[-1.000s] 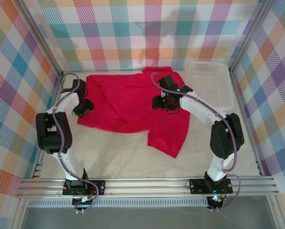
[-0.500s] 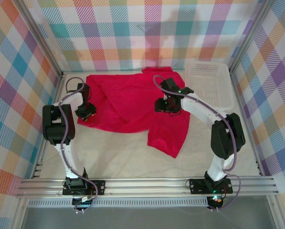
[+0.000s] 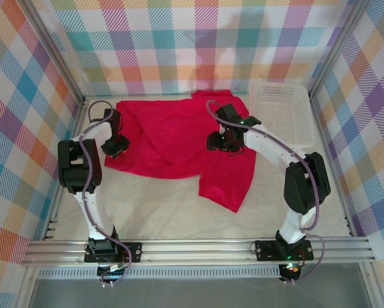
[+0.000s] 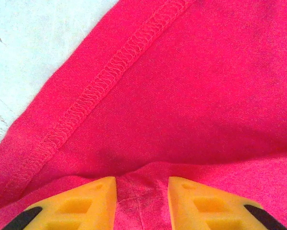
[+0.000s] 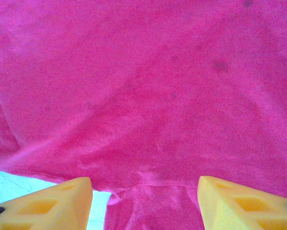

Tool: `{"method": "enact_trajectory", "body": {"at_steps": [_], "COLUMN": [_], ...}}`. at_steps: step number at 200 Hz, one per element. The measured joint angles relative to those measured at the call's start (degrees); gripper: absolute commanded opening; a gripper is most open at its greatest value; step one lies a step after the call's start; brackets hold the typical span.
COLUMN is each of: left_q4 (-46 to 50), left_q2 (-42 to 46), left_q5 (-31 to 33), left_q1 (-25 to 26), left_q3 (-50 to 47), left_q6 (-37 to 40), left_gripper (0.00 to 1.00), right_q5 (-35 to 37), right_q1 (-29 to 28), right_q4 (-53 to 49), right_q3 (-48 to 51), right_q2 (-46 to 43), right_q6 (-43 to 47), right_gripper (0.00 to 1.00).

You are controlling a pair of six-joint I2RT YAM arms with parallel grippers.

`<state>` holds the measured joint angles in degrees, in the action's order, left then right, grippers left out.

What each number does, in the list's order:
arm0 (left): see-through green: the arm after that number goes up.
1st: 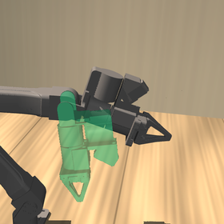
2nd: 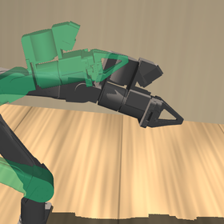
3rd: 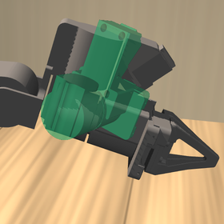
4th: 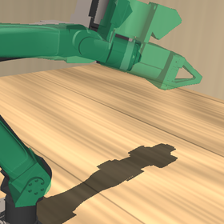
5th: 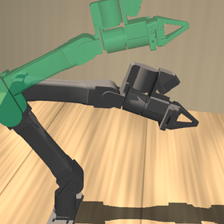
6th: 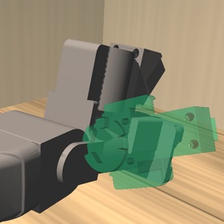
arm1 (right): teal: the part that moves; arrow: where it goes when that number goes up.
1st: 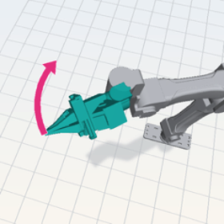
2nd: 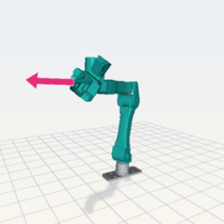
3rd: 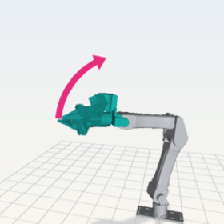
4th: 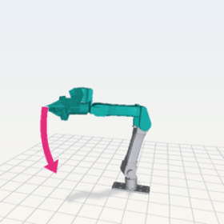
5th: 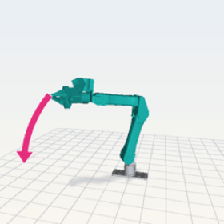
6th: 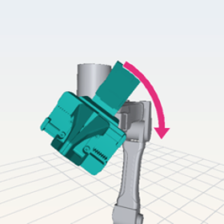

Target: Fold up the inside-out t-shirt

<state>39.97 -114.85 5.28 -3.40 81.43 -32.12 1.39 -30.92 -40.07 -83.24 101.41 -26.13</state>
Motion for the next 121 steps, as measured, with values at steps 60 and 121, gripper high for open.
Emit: {"method": "enact_trajectory", "body": {"at_steps": [60,121], "left_q4": [0.24,0.59], "left_q2": [-0.90,-0.94], "left_q5": [0.76,1.81], "left_q1": [0.00,0.00], "left_q3": [0.17,0.61], "left_q6": [0.07,0.04], "left_gripper": [0.17,0.00], "right_q5": [0.04,0.22], "right_q1": [-0.04,-0.02], "right_q4": [-0.61,-1.36], "right_q3": [-0.61,-0.85], "right_q2": [0.00,-0.02], "right_q6": [0.02,0.26], "right_gripper": [0.61,0.59]}}
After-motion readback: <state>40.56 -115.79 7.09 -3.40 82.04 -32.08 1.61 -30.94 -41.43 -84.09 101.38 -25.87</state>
